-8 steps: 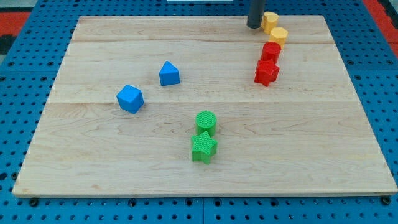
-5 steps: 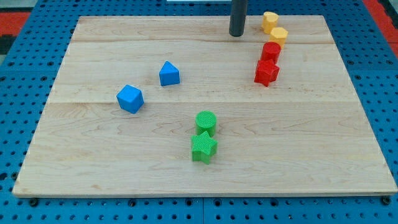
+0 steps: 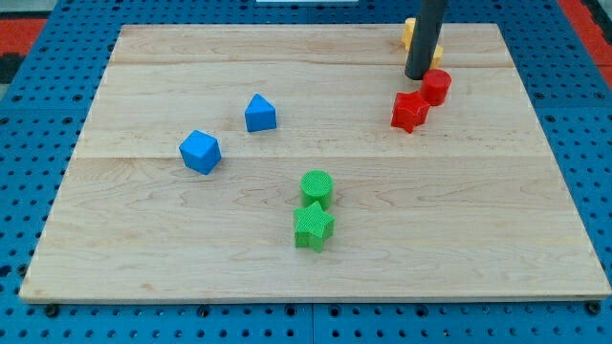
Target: Push the red blocks towards the center of the board
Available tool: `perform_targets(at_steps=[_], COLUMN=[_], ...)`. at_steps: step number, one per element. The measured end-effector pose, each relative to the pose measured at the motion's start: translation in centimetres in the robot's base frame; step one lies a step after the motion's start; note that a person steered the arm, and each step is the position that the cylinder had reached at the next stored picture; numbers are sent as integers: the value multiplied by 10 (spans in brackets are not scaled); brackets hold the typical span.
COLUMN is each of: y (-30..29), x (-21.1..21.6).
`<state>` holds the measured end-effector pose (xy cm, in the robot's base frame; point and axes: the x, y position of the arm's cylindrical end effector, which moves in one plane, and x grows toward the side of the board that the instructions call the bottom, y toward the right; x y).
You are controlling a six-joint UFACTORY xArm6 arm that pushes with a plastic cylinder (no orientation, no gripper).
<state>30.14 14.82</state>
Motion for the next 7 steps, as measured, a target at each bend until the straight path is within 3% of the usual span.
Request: perform_targets(at_steps=[2,5,7], y=[0,28,42], x=[0,-32,2])
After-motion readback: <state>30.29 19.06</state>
